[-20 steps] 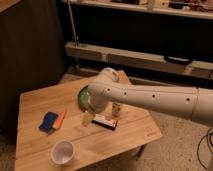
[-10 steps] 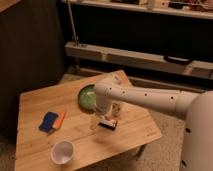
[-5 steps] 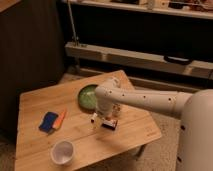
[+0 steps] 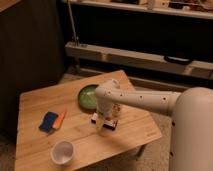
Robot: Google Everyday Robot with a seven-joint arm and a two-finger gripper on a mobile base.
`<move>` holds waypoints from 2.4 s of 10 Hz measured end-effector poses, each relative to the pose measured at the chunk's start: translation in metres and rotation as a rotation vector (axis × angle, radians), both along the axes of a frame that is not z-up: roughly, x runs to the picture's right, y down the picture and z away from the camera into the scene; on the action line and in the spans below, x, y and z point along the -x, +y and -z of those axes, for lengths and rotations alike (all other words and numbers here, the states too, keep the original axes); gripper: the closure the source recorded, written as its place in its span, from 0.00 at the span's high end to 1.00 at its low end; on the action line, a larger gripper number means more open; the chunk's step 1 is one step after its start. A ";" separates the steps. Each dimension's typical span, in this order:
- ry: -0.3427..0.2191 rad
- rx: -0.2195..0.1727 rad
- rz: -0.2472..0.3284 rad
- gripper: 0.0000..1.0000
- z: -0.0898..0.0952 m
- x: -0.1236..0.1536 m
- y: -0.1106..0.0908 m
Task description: Place the eraser on the white sponge
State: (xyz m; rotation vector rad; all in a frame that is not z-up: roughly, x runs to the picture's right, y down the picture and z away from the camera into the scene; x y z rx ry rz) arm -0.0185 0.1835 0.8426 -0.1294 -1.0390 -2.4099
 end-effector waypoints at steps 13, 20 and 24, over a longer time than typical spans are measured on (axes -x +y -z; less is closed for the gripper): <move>-0.302 -0.216 0.170 0.00 0.184 0.128 -0.120; -0.636 -0.216 0.412 0.00 0.187 0.319 -0.084; -0.622 -0.153 0.471 0.00 0.150 0.355 -0.037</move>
